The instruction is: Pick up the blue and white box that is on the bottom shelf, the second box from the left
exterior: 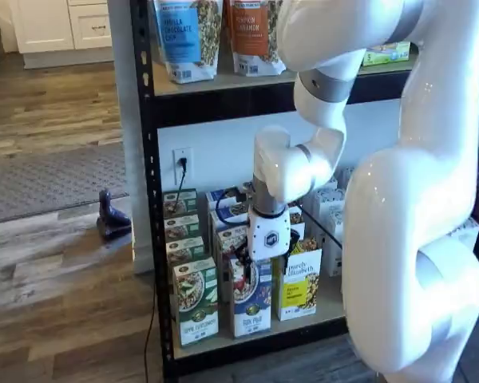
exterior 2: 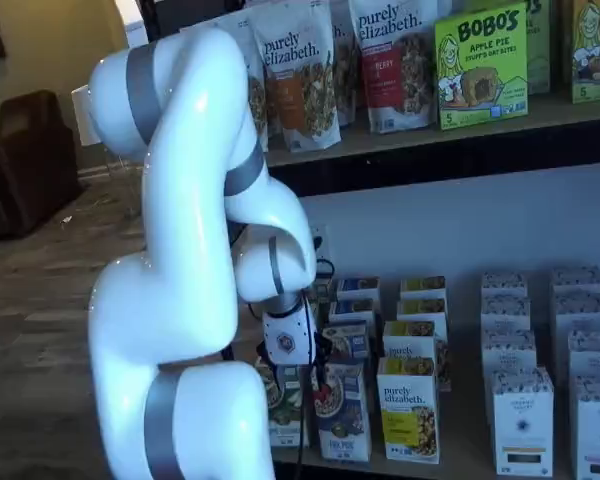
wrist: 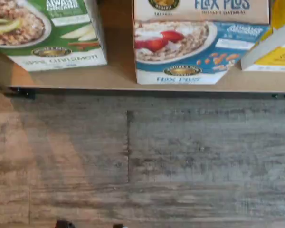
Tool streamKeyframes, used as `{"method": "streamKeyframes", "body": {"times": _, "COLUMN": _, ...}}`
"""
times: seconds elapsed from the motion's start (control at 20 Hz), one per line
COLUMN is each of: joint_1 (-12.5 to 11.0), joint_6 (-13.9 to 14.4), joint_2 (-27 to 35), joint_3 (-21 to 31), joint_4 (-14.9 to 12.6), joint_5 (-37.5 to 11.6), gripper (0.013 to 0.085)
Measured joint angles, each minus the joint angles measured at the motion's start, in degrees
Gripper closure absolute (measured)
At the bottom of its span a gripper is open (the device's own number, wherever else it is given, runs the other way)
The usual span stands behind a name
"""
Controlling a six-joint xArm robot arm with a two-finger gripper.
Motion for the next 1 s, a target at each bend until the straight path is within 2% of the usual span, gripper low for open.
{"method": "streamKeyframes", "body": {"times": 0.45, "joint_1": -1.1, "joint_6": 1.1, "joint_2": 5.9, "joint_3": -6.5, "joint_4": -2.3, "joint_5": -0.3, "gripper": 0.0130}}
{"method": "streamKeyframes", "body": {"times": 0.65, "joint_1": -1.8, "joint_6": -0.4, "joint_2": 9.2, "joint_3": -10.5, "joint_4": -1.5, "joint_5": 0.8, "gripper": 0.0130}}
{"method": "streamKeyframes", "body": {"times": 1.0, "joint_1": -3.1, "joint_6": -0.6, "joint_2": 15.9, "joint_3": -19.3, "joint_4": -2.7, "joint_5": 2.8, "gripper": 0.0130}}
